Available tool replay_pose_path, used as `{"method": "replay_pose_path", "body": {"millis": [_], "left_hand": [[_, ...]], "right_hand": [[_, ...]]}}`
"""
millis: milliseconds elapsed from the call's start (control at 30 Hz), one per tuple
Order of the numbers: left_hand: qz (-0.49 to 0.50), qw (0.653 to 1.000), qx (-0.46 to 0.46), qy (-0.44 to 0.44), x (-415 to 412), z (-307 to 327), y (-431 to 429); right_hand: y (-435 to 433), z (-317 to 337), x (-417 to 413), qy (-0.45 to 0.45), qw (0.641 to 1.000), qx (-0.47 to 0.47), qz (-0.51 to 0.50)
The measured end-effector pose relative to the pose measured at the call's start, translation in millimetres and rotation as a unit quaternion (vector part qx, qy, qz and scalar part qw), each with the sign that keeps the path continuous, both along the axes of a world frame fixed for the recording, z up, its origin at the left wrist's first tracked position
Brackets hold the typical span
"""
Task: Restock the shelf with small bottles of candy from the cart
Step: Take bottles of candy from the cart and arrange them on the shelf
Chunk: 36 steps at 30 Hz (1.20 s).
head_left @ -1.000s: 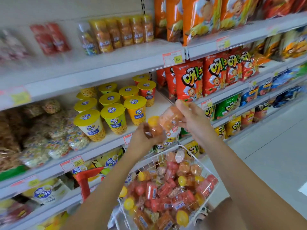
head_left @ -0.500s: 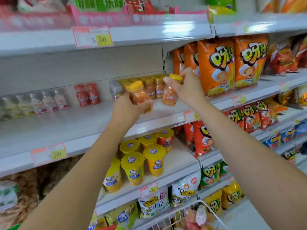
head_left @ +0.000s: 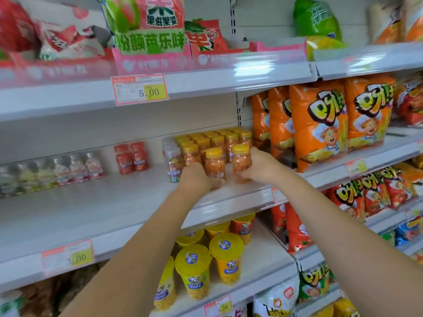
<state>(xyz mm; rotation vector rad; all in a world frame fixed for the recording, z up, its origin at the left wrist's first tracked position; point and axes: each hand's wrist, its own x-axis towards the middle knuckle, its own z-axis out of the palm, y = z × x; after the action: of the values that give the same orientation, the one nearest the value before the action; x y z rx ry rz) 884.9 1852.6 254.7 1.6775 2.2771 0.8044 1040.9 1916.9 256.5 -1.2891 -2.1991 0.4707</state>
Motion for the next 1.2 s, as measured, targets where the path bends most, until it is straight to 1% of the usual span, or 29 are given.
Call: {"method": "replay_pose_path", "body": {"millis": [33,100,267,300,400,567,733,833,933,1033,1100,1167,1200], "left_hand": [[0.000,1.000,-0.003,-0.004,-2.4,0.3,2.1],[0.000,1.000,-0.001,0.008,-3.4,1.1,9.1],[-0.010,0.991,0.008,0.133,1.1,-1.2,28.6],[-0.013,0.989,0.011,0.150,0.3,-2.6,32.4],[-0.012,0.987,0.008,0.161,-2.6,-6.1,41.1],[-0.006,0.985,0.018,0.170,-11.9,-11.4,55.1],[0.026,0.967,0.027,0.251,-15.1,-14.9,62.0],[0.047,0.962,0.026,0.266,-13.8,-15.0,62.4],[0.048,0.957,0.023,0.286,-13.2,-16.8,65.1],[0.034,0.961,0.020,0.274,-13.0,-14.6,59.4],[0.012,0.965,0.014,0.263,-12.0,-10.2,50.2],[0.005,0.974,0.010,0.227,-3.8,-2.3,32.9],[0.001,0.975,0.026,0.221,1.4,1.9,23.2]], "right_hand": [[2.3,-1.1,1.2,-0.017,1.000,-0.013,0.010],[8.7,-2.3,-0.7,-0.012,0.999,-0.029,0.014],[28.6,-2.8,-16.6,0.035,0.995,-0.093,-0.003],[31.9,-2.1,-18.6,0.026,0.996,-0.086,0.001],[37.4,1.4,-23.4,0.003,0.999,-0.033,0.000],[49.8,-2.0,-33.8,-0.006,1.000,-0.029,-0.005],[57.4,-10.7,-38.9,0.005,1.000,-0.008,0.000],[59.6,-13.5,-40.5,0.000,1.000,-0.003,-0.007],[61.0,-15.0,-41.9,-0.030,1.000,0.001,-0.007],[55.1,-9.6,-38.8,-0.072,0.997,-0.024,0.013],[48.0,-1.1,-33.9,-0.083,0.995,-0.048,0.029],[36.6,8.9,-27.6,-0.088,0.994,-0.049,0.031],[28.6,14.0,-23.8,-0.078,0.996,-0.037,0.027]]}}
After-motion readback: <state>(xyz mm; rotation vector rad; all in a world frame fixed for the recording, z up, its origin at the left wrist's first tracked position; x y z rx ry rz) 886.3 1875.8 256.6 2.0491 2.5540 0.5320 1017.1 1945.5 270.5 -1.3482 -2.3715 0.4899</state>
